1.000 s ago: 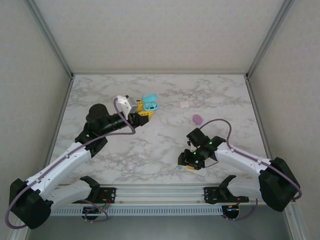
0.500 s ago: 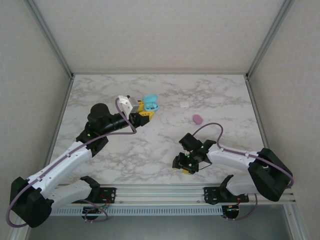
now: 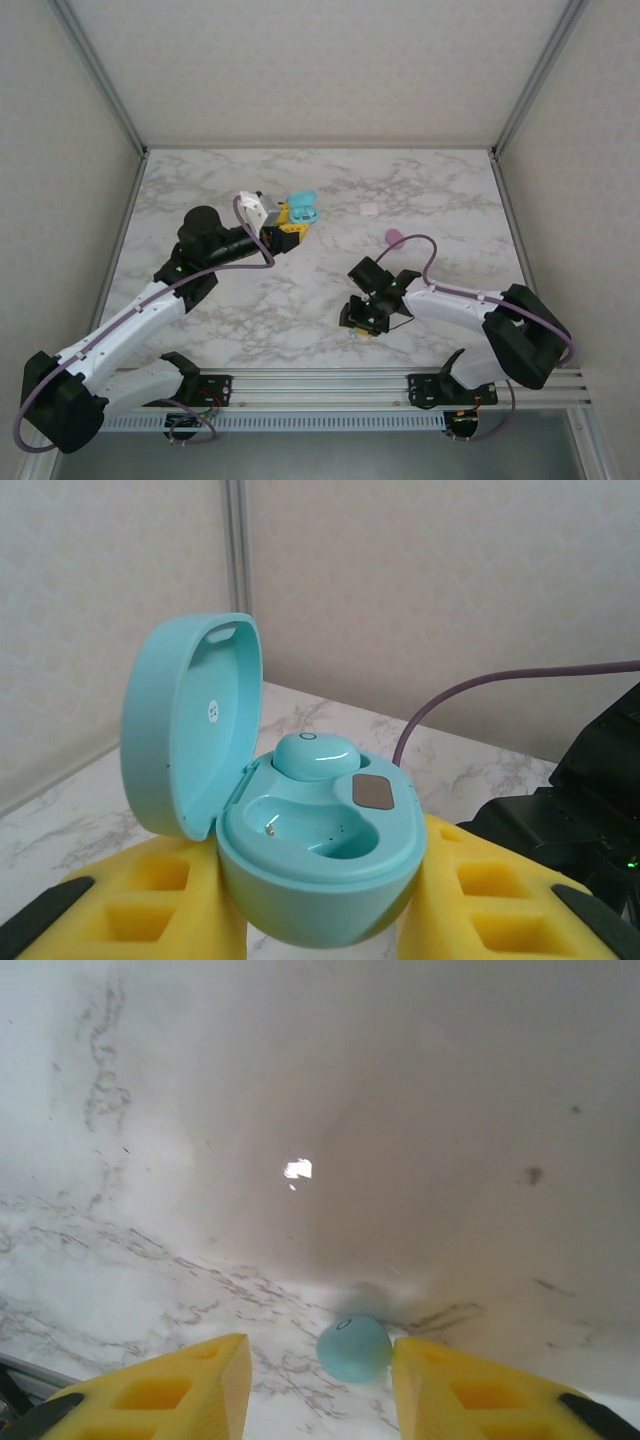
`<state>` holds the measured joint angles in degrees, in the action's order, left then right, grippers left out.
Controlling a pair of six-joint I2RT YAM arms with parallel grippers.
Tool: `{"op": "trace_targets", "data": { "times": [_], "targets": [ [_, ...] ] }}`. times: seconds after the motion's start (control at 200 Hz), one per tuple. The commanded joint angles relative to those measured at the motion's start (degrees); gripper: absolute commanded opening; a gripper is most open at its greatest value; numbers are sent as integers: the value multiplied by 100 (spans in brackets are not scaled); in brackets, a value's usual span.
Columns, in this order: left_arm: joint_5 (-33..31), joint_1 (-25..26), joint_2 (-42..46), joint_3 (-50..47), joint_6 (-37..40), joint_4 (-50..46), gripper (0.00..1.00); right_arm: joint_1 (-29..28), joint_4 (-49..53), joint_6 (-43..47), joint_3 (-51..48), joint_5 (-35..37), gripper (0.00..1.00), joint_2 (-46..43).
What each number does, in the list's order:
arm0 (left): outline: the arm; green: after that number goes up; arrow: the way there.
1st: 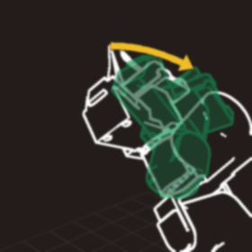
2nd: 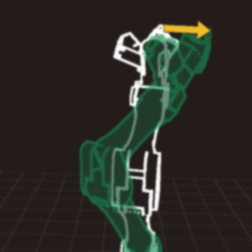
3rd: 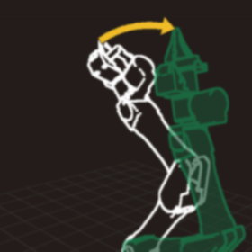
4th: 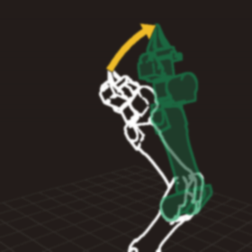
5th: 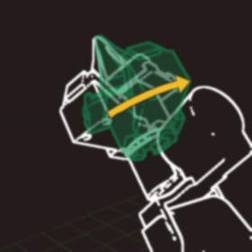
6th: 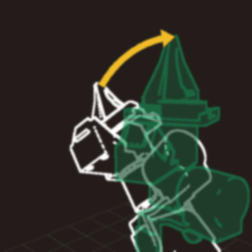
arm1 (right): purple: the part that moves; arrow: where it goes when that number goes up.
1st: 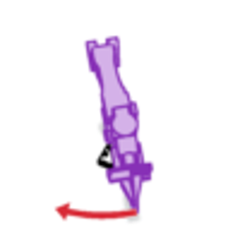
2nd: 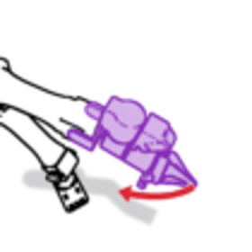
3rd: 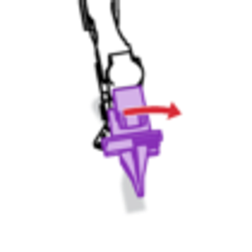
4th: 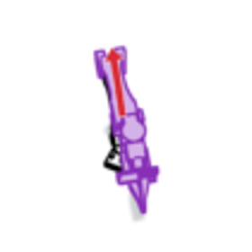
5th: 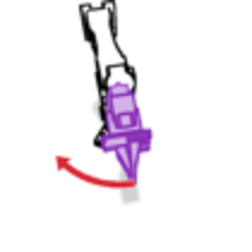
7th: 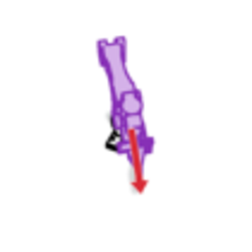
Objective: Insert wireless bluetooth earbuds into charging case
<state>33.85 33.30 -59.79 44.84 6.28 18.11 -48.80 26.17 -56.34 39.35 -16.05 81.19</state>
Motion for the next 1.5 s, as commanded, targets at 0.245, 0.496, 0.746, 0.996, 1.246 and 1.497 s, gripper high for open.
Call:
{"op": "trace_targets", "data": {
  "times": [0.245,0.496,0.746,0.996,1.246,1.497],
  "targets": [
    [-52,54,-5,71,101,26,20,-68,533,697,680,234,38,541],
    [-70,54,46,43,101,0,20,-79,1362,1581,1158,575,37,663],
    [-170,54,208,-2,110,-5,20,-192,1976,2528,1710,669,34,1118],
    [-310,54,368,-78,98,-61,20,-469,2533,3152,2232,969,34,1697],
    [-344,54,412,-94,110,-115,20,-554,2708,3357,2409,1113,32,1952],
    [-312,53,375,-89,101,-97,20,-586,2743,3522,2557,1089,31,2161]
  ]
}}
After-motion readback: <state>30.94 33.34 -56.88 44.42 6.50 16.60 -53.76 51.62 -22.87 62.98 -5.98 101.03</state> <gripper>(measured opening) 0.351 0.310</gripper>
